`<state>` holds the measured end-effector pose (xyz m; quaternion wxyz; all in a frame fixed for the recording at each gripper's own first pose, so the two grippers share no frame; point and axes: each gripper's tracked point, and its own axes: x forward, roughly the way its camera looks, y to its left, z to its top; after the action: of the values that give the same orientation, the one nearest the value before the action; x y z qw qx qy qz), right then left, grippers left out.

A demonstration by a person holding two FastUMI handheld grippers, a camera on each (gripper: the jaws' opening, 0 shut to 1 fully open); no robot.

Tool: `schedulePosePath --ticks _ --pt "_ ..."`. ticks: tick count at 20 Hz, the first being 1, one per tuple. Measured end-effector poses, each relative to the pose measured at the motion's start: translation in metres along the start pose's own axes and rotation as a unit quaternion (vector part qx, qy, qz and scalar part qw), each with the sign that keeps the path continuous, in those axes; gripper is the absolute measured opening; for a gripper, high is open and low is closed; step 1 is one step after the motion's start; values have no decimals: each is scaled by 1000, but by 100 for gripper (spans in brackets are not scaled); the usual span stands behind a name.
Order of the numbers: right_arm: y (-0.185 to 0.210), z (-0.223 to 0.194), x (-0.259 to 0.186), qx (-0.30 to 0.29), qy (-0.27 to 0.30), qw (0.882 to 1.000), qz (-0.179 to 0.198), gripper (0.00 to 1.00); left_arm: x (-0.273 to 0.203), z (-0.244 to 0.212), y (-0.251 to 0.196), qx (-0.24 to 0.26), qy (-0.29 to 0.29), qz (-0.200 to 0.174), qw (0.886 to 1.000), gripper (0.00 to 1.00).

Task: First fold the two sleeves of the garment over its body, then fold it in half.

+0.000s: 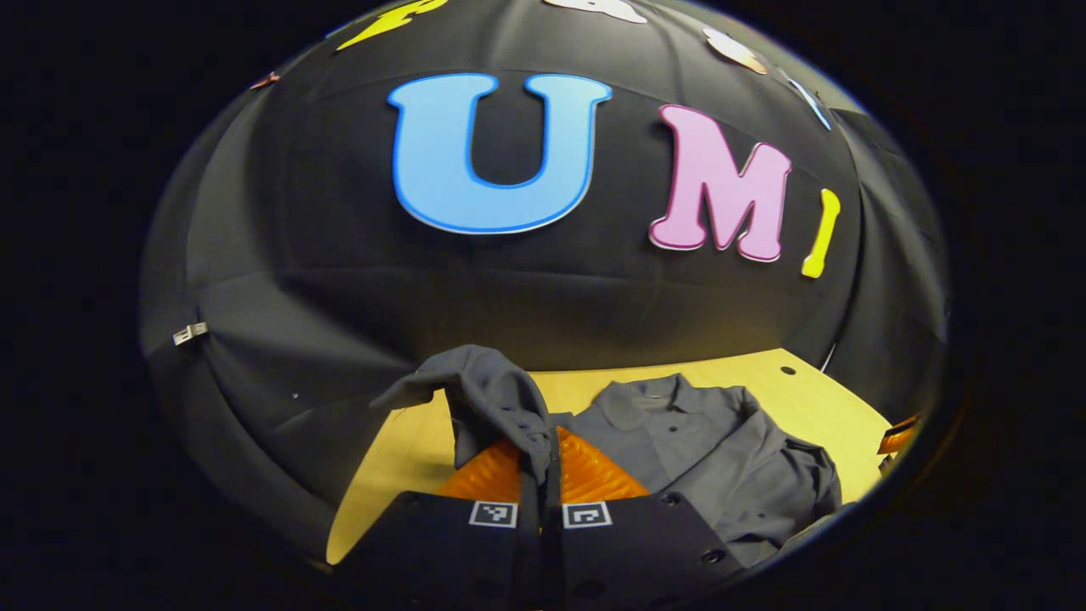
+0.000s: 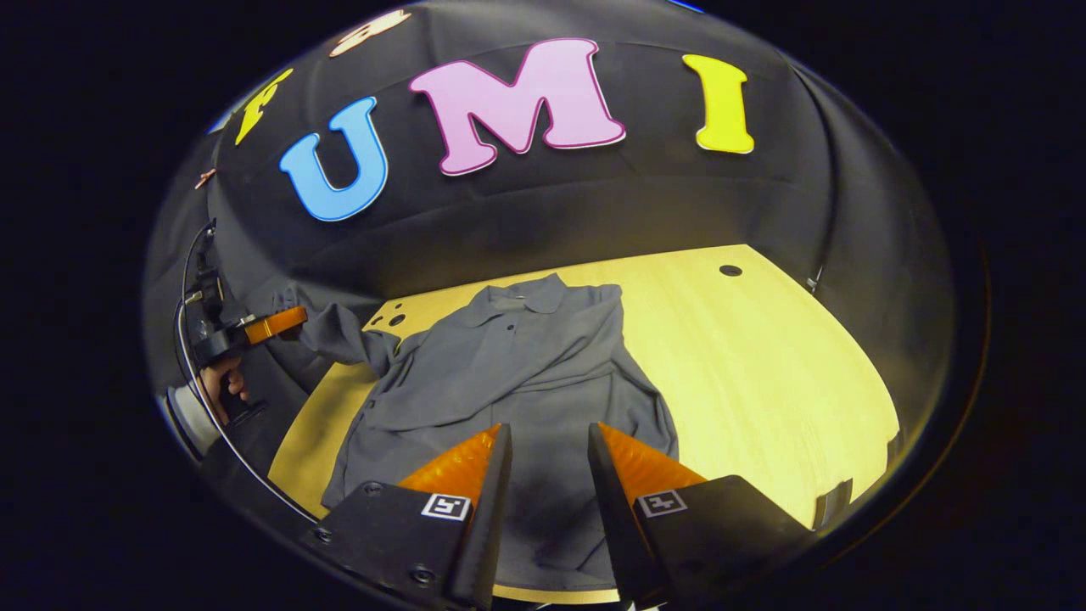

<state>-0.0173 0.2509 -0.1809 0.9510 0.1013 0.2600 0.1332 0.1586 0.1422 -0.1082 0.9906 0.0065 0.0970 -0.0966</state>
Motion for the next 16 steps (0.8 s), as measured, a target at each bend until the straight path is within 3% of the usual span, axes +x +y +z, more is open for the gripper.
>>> schedulePosePath --ticks 8,16 --pt "-39 -1 7 13 12 1000 1 56 24 -1 -125 7 18 -60 998 5" --pt "-75 -1 15 32 24 999 -2 56 47 -47 -203 -6 69 -77 995 5"
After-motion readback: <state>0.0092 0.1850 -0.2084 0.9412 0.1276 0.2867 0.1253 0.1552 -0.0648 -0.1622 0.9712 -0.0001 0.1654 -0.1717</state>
